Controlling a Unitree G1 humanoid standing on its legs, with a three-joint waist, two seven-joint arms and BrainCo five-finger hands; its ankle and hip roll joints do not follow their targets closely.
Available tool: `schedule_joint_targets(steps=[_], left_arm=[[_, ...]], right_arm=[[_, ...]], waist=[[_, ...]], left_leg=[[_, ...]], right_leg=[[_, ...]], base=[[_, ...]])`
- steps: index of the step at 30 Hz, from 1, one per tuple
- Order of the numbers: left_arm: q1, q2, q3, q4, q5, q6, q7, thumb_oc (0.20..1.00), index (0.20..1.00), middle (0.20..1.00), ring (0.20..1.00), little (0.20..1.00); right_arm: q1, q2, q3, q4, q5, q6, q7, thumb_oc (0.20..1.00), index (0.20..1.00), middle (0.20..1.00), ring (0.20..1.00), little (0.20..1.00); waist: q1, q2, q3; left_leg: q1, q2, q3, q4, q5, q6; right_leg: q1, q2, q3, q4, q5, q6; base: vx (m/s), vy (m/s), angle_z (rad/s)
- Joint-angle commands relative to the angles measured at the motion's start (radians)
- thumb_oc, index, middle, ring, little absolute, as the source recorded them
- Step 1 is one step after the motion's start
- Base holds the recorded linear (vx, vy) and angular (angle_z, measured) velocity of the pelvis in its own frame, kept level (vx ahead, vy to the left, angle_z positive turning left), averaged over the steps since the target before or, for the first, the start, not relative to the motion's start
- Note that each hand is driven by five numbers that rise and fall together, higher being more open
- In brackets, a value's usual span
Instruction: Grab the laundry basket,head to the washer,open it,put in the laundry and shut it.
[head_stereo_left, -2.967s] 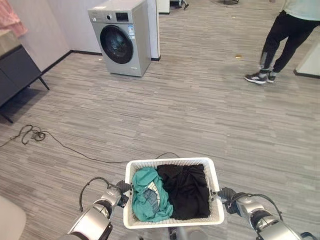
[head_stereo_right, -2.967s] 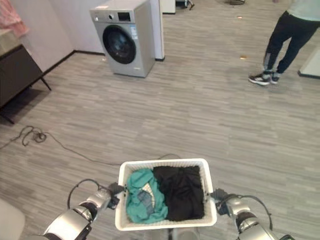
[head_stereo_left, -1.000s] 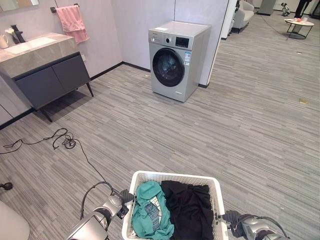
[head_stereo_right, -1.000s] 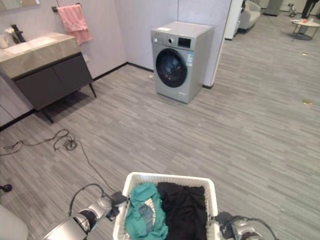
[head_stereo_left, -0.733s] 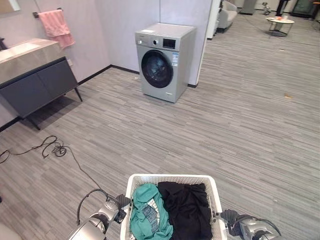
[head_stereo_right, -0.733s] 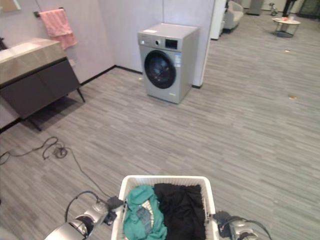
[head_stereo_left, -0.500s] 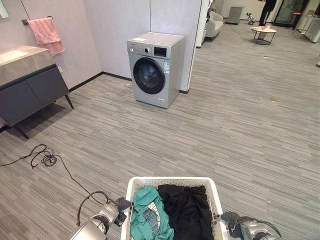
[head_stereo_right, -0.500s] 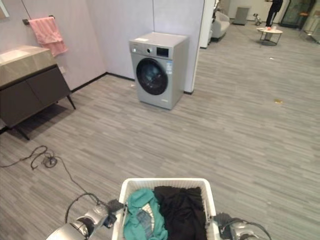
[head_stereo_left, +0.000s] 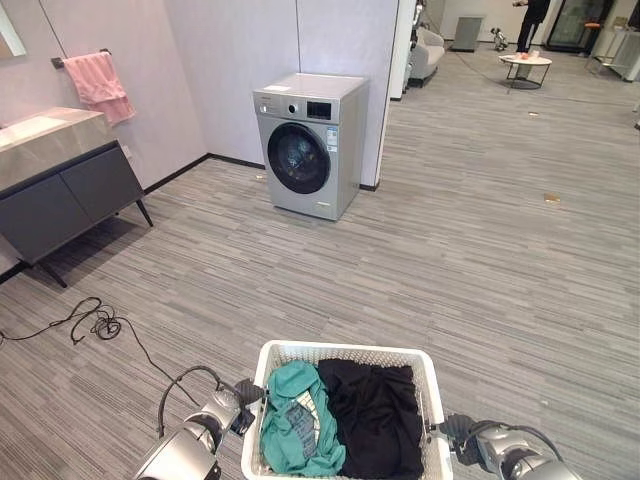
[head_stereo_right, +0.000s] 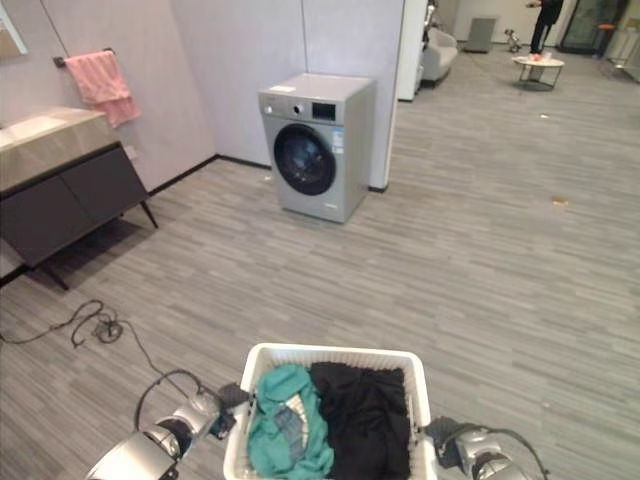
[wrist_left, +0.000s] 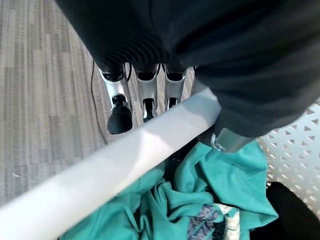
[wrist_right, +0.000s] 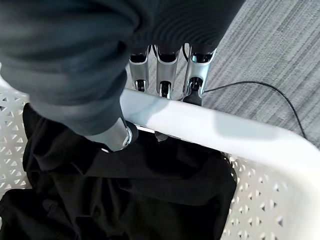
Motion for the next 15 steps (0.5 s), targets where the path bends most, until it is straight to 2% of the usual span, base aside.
schedule_joint_targets(steps=[1,8,15], left_arm=[[-0.146,-0.027,0.022,-0.024,-0.132,-0.083,0.008,0.200,0.200,0.200,0.200,0.200],[-0.160,-0.032,0.004,-0.026,-0.137,-0.085,0.003,0.200,0.200,0.200,0.200,0.200],[-0.170,-0.036,-0.012,-0.025,-0.132,-0.081,-0.003,0.200,0.200,0.200,0.200,0.200]], right_arm=[[-0.103,-0.022,0.027,0.050,0.025,-0.032,-0.009,0.200,0.200,0.200,0.200,0.200],[-0.127,-0.010,0.041,0.032,0.039,-0.040,-0.012,0.200,0.200,0.200,0.200,0.200],[-0.131,-0.008,0.053,0.026,0.035,-0.034,-0.003,0.200,0.200,0.200,0.200,0.200]], waist=[[0.019,-0.001,0.035],[0.019,0.011,0.046],[0.010,0.011,0.071]], left_leg=[[-0.078,-0.027,0.073,0.105,0.000,0.021],[-0.079,-0.051,0.066,0.119,-0.016,0.036],[-0.096,-0.068,0.058,0.156,-0.039,0.053]], right_leg=[[0.023,-0.030,0.114,0.107,-0.116,0.098],[0.007,-0.051,0.115,0.156,-0.128,0.106],[-0.030,-0.067,0.130,0.232,-0.137,0.110]], base=[[0.03,0.090,-0.03],[0.04,0.092,0.02],[0.03,0.101,0.04]])
